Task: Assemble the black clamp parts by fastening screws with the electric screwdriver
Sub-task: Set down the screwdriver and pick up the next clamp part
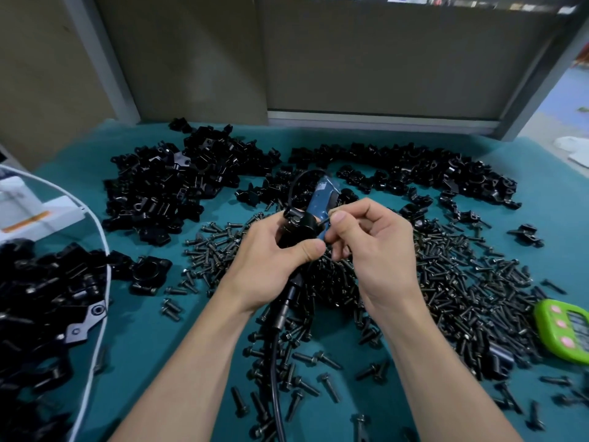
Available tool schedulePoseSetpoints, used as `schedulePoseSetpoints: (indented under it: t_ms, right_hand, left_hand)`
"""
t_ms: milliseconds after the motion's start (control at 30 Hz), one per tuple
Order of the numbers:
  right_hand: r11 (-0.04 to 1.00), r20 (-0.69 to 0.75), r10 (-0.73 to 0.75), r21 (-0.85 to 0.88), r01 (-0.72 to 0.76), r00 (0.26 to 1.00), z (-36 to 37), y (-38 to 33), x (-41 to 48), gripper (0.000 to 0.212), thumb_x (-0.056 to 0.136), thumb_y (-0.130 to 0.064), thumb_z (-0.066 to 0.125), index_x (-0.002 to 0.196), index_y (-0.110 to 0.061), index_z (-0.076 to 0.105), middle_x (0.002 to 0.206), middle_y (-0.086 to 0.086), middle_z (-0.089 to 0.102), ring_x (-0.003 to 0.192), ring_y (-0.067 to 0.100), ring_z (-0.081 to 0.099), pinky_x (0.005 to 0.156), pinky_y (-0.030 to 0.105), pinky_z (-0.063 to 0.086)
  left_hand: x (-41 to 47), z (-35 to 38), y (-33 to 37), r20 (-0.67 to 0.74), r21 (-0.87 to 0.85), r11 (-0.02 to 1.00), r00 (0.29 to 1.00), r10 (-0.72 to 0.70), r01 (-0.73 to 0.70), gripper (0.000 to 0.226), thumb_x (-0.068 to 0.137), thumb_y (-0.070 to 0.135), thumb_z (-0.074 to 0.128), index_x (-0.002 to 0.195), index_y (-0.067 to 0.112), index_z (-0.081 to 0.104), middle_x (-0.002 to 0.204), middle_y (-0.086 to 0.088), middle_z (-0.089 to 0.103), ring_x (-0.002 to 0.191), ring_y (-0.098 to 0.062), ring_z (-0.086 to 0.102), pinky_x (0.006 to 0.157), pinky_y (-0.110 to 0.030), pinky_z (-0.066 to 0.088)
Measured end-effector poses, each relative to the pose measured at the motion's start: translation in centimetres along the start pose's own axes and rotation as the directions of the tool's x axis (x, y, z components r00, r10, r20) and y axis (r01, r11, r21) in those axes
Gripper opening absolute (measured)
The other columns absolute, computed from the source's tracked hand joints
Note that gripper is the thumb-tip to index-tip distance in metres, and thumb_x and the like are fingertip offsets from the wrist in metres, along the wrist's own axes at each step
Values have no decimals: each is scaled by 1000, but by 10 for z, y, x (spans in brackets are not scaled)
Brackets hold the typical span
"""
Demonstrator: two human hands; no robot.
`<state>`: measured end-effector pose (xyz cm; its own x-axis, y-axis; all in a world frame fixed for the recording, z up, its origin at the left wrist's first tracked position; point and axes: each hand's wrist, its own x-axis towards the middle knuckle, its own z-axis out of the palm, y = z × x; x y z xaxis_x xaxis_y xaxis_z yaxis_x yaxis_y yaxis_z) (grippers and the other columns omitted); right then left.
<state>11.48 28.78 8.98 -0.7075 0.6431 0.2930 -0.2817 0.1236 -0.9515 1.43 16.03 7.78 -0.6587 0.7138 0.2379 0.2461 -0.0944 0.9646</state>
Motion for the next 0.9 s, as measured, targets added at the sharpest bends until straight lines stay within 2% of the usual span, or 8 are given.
schedulePoseSetpoints:
  t_ms: [100, 267, 367, 467, 533, 667, 800, 900]
  right_hand:
    - [998, 8, -26, -60, 26, 1000, -3, 0, 1, 16, 95, -4, 69, 80, -10, 71, 65, 8, 69, 49, 17, 56, 51, 25, 48]
    - [927, 89, -44, -369, 74, 995, -2, -2, 0, 17, 90, -9, 71, 77, -21, 69, 64, -1, 69, 54, 11, 61, 54, 31, 51]
    - [820, 105, -45, -564, 96, 994, -3, -3, 0, 23, 94, -16, 66, 72, -20, 62, 59, -6, 61, 55, 10, 53, 54, 23, 41]
    - [731, 109, -44, -675, 106, 993, -1, -3, -1, 43, 103, -27, 55, 62, -17, 49, 52, -7, 49, 53, 13, 44, 51, 25, 29]
    - [731, 88, -7, -679, 65, 996, 1, -3, -1, 52, 105, -32, 51, 57, -16, 40, 49, -7, 44, 49, 13, 40, 49, 27, 26]
    - [793, 106, 55, -609, 21, 993, 0, -2, -3, 60, 108, -45, 45, 57, -14, 40, 47, -3, 42, 47, 9, 36, 48, 28, 27]
    - [864, 176, 102, -503, 0, 979, -7, -4, -2, 31, 101, -26, 56, 72, -19, 64, 58, -4, 64, 52, 8, 56, 55, 28, 46]
    - [864, 180, 111, -504, -5, 977, -9, -3, 0, 30, 101, -19, 57, 71, -15, 63, 55, -5, 60, 49, 10, 53, 51, 27, 43]
  left_hand:
    - [0, 0, 0, -2, 19, 1000, 1000, 10, -10, 15, 82, 30, 80, 89, 42, 74, 82, 15, 75, 76, -3, 69, 69, -20, 51]
    - [-3, 0, 1, -37, 209, 977, 998, 53, -44, 19, 78, 40, 77, 95, 31, 72, 88, 5, 75, 84, -18, 72, 78, -51, 59]
    - [-7, 1, 1, -31, 373, 924, 994, 103, -85, 17, 83, 30, 74, 99, 32, 68, 88, 9, 72, 84, -16, 70, 74, -47, 58]
    - [-10, 4, 3, -22, 482, 864, 984, 177, -144, 20, 88, 24, 73, 99, 37, 64, 91, 14, 70, 87, -12, 67, 71, -34, 54]
    - [-11, 3, 4, -23, 526, 833, 976, 215, -171, 24, 88, 21, 74, 99, 40, 63, 92, 17, 68, 89, -9, 66, 68, -21, 48]
    - [-11, 2, 5, -14, 550, 820, 979, 201, -160, 27, 87, 22, 75, 97, 44, 62, 91, 22, 67, 86, -4, 64, 67, -13, 43]
    - [-9, 0, 1, -54, 515, 853, 990, 129, -83, 14, 87, 31, 76, 96, 36, 66, 89, 16, 71, 86, -8, 67, 72, -36, 55]
    - [-11, 0, 2, -37, 520, 850, 992, 118, -82, 15, 87, 32, 75, 97, 35, 64, 88, 15, 71, 86, -9, 67, 73, -40, 55]
